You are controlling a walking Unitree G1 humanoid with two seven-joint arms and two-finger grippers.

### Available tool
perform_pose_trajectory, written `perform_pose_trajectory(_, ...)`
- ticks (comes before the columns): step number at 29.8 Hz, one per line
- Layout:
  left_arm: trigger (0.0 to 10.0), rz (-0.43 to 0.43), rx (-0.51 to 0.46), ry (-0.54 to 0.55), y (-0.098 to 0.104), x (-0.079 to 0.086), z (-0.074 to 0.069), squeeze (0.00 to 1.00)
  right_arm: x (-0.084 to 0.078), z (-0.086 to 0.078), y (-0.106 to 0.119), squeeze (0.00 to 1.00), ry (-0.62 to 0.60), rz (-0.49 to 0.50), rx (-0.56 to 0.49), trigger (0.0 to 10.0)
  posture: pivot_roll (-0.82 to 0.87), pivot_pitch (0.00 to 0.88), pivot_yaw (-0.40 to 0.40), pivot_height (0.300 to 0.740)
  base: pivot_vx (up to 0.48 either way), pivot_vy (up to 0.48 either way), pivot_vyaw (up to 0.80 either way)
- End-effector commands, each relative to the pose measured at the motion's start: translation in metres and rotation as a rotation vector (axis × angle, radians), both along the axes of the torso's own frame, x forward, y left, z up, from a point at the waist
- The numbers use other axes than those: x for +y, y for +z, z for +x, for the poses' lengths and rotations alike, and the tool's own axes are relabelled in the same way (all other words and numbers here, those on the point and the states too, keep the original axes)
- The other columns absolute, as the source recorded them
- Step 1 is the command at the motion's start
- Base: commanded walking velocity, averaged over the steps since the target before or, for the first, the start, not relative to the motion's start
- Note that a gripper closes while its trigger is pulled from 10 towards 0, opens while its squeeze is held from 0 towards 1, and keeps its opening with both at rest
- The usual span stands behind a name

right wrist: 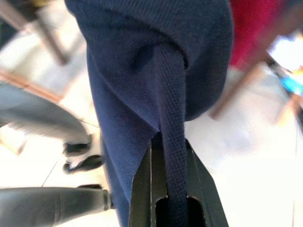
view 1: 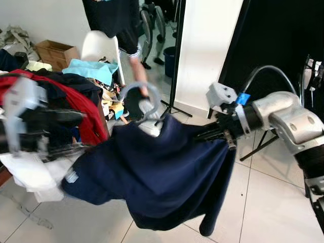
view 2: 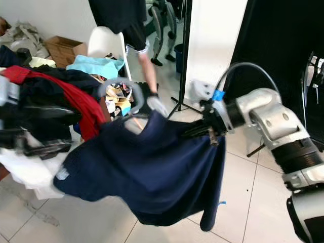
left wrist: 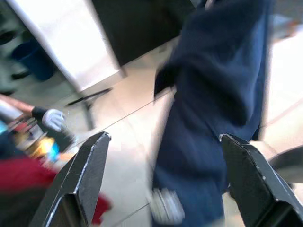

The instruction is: Hang hanger

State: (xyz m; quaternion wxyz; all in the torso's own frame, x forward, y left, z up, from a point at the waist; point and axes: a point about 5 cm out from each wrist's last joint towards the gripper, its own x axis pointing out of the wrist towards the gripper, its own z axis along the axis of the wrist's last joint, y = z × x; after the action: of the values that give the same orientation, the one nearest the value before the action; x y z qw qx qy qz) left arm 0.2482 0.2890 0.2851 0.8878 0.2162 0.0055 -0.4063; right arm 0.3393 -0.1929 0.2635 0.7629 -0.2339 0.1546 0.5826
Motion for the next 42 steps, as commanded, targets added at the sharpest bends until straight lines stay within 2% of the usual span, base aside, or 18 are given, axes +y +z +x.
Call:
perform_pose_trajectory(1,10.0,0.038,0.009,0.071,-0.003,0.015,-0.003,1.00,-0.010,0.007,0.002,0.00,-0.108,0.055,-0.031,0.0,-0.07,0.100,-0.004,0.740,0.000,0.000,0.00)
perform_pose_trajectory(2,10.0,0.038,0.009,0.071,-0.003,0.015,-0.003,1.00,-0.010,0.007,0.002,0.00,-0.108,0.055,-0.031,0.0,-0.07,0.100,-0.004,0.740,0.000,0.000,0.00)
perform_pose_trajectory(4,10.0,0.029,0.039,0.249,-0.032,0.033,-0.005,1.00,-0.037,0.018,-0.015,0.00,-0.388,0.144,-0.001,0.0,-0.06,0.101,-0.009,0.740,0.000,0.000,0.00)
perform_pose_trajectory(5,10.0,0.029,0.039,0.249,-0.032,0.033,-0.005,1.00,-0.037,0.018,-0.015,0.00,-0.388,0.144,-0.001,0.0,-0.06,0.101,-0.009,0.740,0.000,0.000,0.00)
perform_pose_trajectory(6,10.0,-0.013,0.037,0.351,-0.050,0.038,-0.007,1.00,-0.052,0.021,-0.027,0.00,-0.530,0.180,0.021,0.0,-0.06,0.101,-0.011,0.740,0.000,0.000,0.00)
perform_pose_trajectory(8,10.0,-0.013,0.037,0.351,-0.050,0.038,-0.007,1.00,-0.052,0.021,-0.027,0.00,-0.530,0.180,0.021,0.0,-0.06,0.101,-0.011,0.740,0.000,0.000,0.00)
perform_pose_trajectory(10,10.0,-0.209,0.002,0.605,-0.093,0.034,-0.007,1.00,-0.073,0.023,-0.047,0.00,-0.805,0.337,0.034,0.0,-0.06,0.104,-0.028,0.740,0.000,0.000,-0.80)
perform_pose_trajectory(11,10.0,-0.209,0.002,0.605,-0.093,0.034,-0.007,1.00,-0.073,0.023,-0.047,0.00,-0.805,0.337,0.034,0.0,-0.06,0.104,-0.028,0.740,0.000,0.000,-0.80)
perform_pose_trajectory(12,10.0,-0.351,0.006,0.701,-0.113,0.022,-0.007,0.41,-0.078,0.024,-0.056,0.00,-0.929,0.420,0.015,0.0,-0.07,0.103,-0.032,0.740,0.000,0.000,-0.80)
perform_pose_trajectory(13,10.0,-0.351,0.006,0.701,-0.113,0.022,-0.007,0.41,-0.078,0.024,-0.056,0.00,-0.929,0.420,0.015,0.0,-0.07,0.103,-0.032,0.740,0.000,0.000,-0.80)
perform_pose_trajectory(14,10.0,-0.437,0.019,0.760,-0.127,0.011,-0.007,0.00,-0.081,0.024,-0.063,0.00,-1.026,0.493,0.013,0.0,-0.07,0.104,-0.034,0.740,0.000,0.000,-0.80)
perform_pose_trajectory(15,10.0,-0.437,0.019,0.760,-0.127,0.011,-0.007,0.00,-0.081,0.024,-0.063,0.00,-1.026,0.493,0.013,0.0,-0.07,0.104,-0.034,0.740,0.000,0.000,-0.80)
perform_pose_trajectory(16,10.0,-0.525,0.045,0.808,-0.142,-0.001,-0.008,0.00,-0.079,0.023,-0.073,0.00,-1.107,0.518,-0.014,0.0,-0.07,0.106,-0.032,0.740,0.000,0.000,-0.80)
perform_pose_trajectory(20,10.0,-0.607,0.075,0.858,-0.158,-0.016,-0.007,0.00,-0.073,0.021,-0.090,0.00,-1.227,0.527,-0.049,0.0,-0.08,0.105,-0.031,0.740,0.000,0.000,-0.80)
perform_pose_trajectory(26,10.0,-0.537,0.115,0.886,-0.178,-0.035,-0.006,0.00,-0.063,0.013,-0.121,0.00,-1.311,0.417,-0.078,0.0,-0.06,0.095,-0.025,0.740,0.000,0.000,-0.80)
perform_pose_trajectory(33,10.0,-0.523,0.163,0.998,-0.210,-0.051,-0.017,0.00,-0.089,-0.021,-0.171,0.00,-1.525,0.264,-0.099,0.0,-0.07,0.096,-0.026,0.740,0.000,0.000,-0.80)
perform_pose_trajectory(35,10.0,-0.523,0.163,0.998,-0.210,-0.051,-0.017,0.00,-0.089,-0.021,-0.171,0.00,-1.525,0.264,-0.099,0.0,-0.07,0.096,-0.026,0.740,0.000,0.000,-0.80)
perform_pose_trajectory(42,10.0,-0.551,0.118,0.993,-0.203,-0.051,-0.014,0.00,-0.116,-0.035,-0.167,0.00,-1.697,0.245,-0.209,0.0,-0.10,0.091,-0.013,0.740,0.000,0.000,-0.80)
